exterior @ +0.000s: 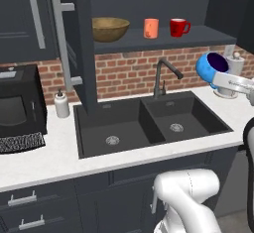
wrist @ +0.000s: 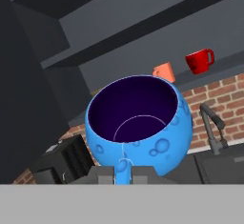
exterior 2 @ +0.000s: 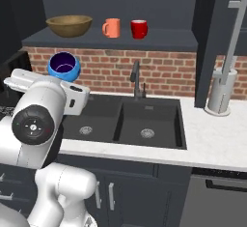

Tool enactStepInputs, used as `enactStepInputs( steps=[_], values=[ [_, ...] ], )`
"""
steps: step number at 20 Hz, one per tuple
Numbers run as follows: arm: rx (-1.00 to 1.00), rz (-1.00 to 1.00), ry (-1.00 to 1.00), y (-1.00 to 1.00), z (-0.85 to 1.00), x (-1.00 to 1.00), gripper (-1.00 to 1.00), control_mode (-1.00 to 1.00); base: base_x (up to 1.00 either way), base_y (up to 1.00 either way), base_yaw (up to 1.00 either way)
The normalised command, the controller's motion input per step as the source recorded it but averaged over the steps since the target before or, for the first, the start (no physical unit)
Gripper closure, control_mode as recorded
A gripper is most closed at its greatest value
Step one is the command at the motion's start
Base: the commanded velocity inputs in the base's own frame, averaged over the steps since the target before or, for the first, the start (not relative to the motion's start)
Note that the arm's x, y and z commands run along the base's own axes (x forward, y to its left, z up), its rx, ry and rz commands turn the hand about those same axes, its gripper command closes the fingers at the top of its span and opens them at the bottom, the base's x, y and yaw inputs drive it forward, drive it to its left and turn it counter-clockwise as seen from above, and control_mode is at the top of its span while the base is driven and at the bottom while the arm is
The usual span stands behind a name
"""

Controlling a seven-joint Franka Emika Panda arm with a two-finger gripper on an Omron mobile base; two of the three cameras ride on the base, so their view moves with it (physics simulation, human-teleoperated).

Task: Gather all objects into one cabinet and sort the glasses and bowls to opposite sides.

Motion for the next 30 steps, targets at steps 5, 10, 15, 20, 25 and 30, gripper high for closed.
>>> enactStepInputs(
  steps=[5,10,15,20,25,30],
  values=[
    [0.00,0.00,0.00,0.00,0.00,0.00,1.00,1.00,0.23,-0.09,0.07],
    [0.00,0.00,0.00,0.00,0.00,0.00,1.00,1.00,0.27,-0.08,0.08],
    [0.00,0.00,0.00,0.00,0.00,0.00,1.00,1.00,0.31,-0.10,0.02],
    [0.00,0.00,0.00,0.00,0.00,0.00,1.00,1.00,0.32,-0.13,0.04],
    [0.00,0.00,0.00,0.00,0.00,0.00,1.00,1.00,0.06,0.00,0.00],
    [0.00,0.00,0.00,0.00,0.00,0.00,1.00,1.00,0.19,-0.04,0.11]
  ],
)
